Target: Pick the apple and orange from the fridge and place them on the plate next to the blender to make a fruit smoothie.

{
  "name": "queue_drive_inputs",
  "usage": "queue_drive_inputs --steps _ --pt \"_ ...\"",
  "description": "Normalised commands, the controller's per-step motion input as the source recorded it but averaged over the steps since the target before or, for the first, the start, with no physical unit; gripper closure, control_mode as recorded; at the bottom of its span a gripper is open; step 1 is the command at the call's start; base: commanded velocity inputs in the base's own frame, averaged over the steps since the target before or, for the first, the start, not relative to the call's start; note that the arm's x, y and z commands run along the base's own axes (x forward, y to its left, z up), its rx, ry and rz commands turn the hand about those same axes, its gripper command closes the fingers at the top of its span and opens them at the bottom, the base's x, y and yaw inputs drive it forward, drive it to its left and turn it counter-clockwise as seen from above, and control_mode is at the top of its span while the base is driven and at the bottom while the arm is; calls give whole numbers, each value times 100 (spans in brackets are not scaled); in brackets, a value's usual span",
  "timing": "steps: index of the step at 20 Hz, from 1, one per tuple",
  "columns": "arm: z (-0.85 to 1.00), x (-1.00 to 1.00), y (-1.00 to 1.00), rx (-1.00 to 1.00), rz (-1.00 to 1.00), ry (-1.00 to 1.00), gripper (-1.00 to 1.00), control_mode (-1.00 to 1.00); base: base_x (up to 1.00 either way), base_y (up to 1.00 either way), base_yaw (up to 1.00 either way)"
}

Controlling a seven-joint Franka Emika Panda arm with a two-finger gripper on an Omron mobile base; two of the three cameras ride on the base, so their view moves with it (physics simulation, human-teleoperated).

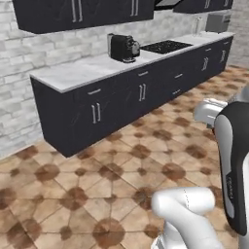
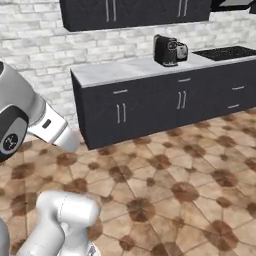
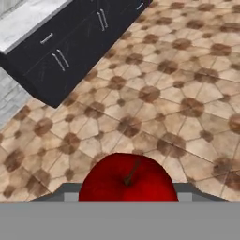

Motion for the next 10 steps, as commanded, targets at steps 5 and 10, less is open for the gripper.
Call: queue_drive_inputs --steps 5,10 --pt "0 0 0 0 0 0 100 100 26 -8 -77" --pt "0 0 0 0 0 0 100 100 80 -17 -57"
